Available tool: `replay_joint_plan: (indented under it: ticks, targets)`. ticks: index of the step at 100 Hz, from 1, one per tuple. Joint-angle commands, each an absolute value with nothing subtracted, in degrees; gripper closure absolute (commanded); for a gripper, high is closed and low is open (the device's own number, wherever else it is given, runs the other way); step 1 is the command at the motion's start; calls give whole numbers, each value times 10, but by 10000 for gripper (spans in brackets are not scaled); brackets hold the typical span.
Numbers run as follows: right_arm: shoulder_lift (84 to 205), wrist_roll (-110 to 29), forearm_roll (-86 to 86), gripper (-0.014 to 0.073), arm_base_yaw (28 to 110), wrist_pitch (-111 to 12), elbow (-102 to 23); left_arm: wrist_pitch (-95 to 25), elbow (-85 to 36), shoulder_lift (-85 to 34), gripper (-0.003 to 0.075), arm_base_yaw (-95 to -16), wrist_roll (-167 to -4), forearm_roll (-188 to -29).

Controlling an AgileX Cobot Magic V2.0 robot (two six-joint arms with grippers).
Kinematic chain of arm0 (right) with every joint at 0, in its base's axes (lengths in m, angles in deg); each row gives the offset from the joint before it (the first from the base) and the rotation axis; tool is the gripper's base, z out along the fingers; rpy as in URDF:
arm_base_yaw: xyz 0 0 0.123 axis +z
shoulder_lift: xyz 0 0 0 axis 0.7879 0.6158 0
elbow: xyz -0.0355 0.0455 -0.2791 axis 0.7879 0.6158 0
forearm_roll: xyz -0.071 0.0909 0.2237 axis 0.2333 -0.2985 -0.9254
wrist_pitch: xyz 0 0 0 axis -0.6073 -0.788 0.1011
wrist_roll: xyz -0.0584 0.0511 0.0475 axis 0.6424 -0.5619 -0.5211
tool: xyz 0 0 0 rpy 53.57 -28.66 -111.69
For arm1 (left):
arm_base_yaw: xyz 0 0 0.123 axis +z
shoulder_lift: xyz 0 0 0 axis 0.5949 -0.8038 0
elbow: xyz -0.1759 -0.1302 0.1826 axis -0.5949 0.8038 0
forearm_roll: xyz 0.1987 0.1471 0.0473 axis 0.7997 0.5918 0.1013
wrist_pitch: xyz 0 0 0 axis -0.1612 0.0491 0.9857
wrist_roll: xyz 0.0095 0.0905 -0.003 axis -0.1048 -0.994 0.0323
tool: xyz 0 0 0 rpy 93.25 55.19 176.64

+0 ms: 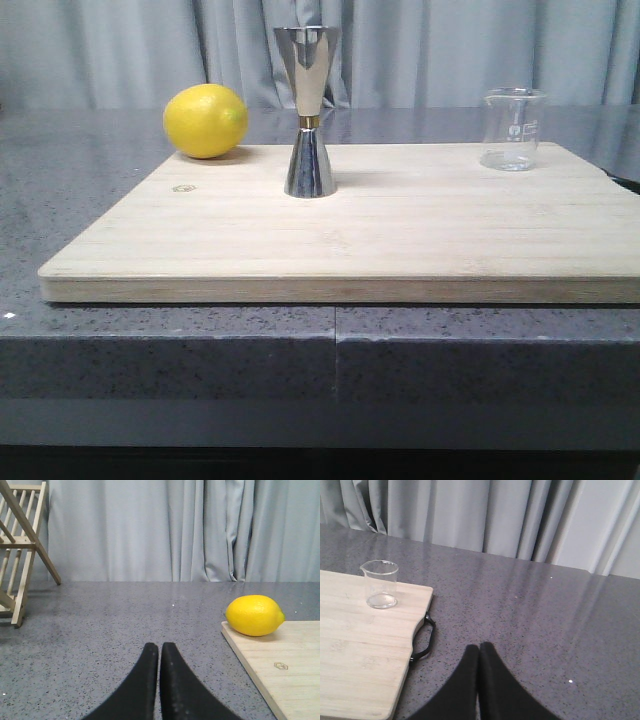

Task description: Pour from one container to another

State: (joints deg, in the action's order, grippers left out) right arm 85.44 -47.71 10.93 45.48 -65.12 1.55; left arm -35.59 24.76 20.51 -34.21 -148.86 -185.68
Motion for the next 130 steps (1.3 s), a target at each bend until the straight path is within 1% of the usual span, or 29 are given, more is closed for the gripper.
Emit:
replay_joint_plan:
  ticks: [1, 4, 8, 16, 21, 27, 32, 39, 54, 67, 77, 84, 109, 122, 130]
  targets:
    - [848, -475, 107, 659, 456, -606, 2, -340, 233, 201, 741, -347, -1476, -1870]
    - [848, -475, 107, 659, 456, -606, 2, -340, 231, 204, 741, -347, -1452, -1841]
    - [848, -475, 107, 659, 456, -606, 2, -339, 228, 207, 741, -347, -1399, -1764]
    - [848, -475, 107, 659, 456, -606, 2, -337, 221, 220, 741, -347, -1195, -1585]
    - [848, -475, 107, 659, 456, -606, 2, -331, 217, 227, 741, -347, -1070, -1439]
    - [848, -475, 107, 659, 456, -606, 2, -324, 216, 239, 741, -347, -926, -1314]
    - [848, -475, 107, 659, 456, -606, 2, -317, 216, 249, 741, -347, -840, -1227]
    - [848, -475, 107, 659, 456, -606, 2, -308, 216, 266, 741, -347, -767, -1146]
    - [848, -475, 107, 659, 456, -606, 2, -312, 216, 305, 741, -347, -672, -1021]
    - [848, -475, 107, 659, 456, -606, 2, -365, 230, 335, 741, -347, -585, -948]
    - [848, -475, 107, 659, 456, -606, 2, -456, 253, 338, 741, -347, -562, -940]
    - [848, -475, 107, 659, 456, -606, 2, -487, 268, 338, 741, -347, -560, -939]
    - [848, -475, 107, 659, 456, -606, 2, -491, 316, 338, 741, -351, -560, -922]
    - [848, -475, 107, 659, 456, -606, 2, -529, 344, 338, 741, -379, -548, -895]
    - [848, -475, 107, 659, 456, -606, 2, -528, 343, 338, 741, -396, -530, -869]
